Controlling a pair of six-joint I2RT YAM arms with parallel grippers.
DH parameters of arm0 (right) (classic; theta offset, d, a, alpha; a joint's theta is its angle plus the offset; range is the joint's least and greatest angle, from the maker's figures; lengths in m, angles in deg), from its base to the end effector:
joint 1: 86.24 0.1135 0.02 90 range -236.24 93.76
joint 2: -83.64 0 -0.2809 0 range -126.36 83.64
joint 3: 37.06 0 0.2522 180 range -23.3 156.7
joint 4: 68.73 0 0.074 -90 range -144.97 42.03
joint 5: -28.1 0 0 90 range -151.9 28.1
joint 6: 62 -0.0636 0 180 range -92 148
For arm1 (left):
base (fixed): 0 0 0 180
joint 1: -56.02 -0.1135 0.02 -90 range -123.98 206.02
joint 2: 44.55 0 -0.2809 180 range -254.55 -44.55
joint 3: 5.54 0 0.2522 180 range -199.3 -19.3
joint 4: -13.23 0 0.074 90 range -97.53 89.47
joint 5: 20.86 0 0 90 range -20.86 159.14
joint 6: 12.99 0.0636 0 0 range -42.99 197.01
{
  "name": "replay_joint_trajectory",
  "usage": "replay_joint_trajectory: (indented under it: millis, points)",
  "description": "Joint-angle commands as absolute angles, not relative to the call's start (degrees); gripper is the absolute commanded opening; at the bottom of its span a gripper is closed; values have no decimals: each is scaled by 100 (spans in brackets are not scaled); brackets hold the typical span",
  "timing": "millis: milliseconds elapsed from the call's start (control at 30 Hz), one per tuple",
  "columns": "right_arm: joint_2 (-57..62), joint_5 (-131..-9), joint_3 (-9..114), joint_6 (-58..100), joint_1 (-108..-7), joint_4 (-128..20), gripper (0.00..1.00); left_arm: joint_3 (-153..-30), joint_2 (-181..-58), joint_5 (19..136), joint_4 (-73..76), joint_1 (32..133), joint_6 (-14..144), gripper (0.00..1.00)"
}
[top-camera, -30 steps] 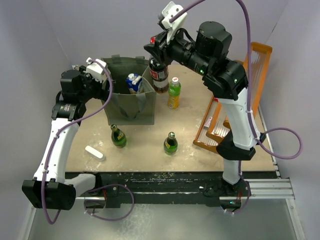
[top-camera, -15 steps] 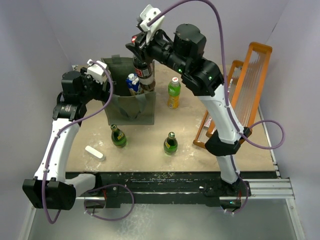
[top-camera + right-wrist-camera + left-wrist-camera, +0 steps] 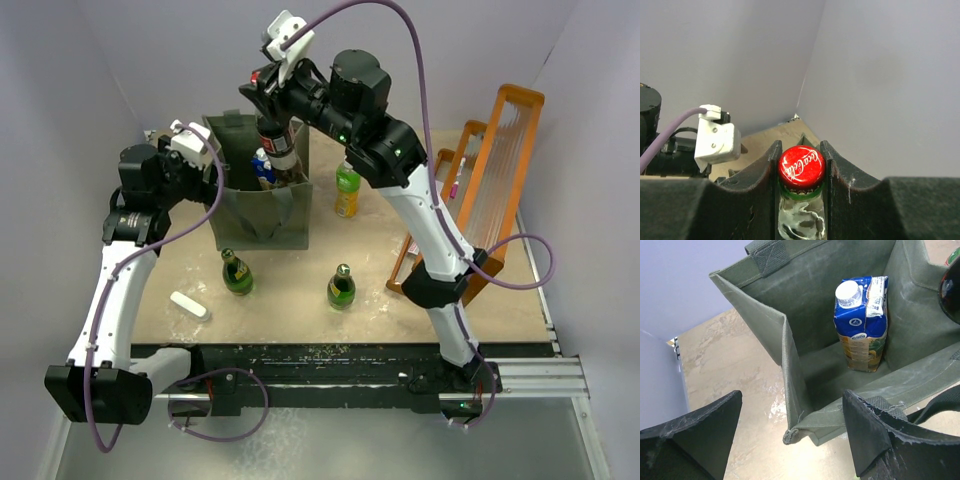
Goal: Place the beverage into the canvas bag
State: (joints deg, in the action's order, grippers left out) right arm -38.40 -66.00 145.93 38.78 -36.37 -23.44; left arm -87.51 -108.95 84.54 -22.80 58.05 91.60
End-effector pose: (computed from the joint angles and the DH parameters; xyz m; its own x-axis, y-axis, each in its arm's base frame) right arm 0.2697 0.3270 0.6092 0.3218 0.0923 -0.9423 -0.7602 0.6184 -0.1991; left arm 0.2666 -0.0264 0.4001 -0.2342 0.2513 -0.9391 0.3564 0.9210 0.1576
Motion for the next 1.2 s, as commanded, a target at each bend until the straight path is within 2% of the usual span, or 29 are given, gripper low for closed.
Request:
replay_joint_trajectory:
  millis: [0, 733, 1167]
  points:
    - [-3601, -6732, 15027, 3825, -3612, -4264, 0, -8705, -10748, 8592, -2097, 5752, 9145, 84]
    - [-3654, -7130, 14168, 3266, -3621, -4049, 0, -8566, -10669, 8605, -1969, 5709, 9076, 83]
    - [-3083, -7252, 12321, 3312, -3882, -4064, 0, -8324, -10585, 8654, -1691, 5607, 8542, 74]
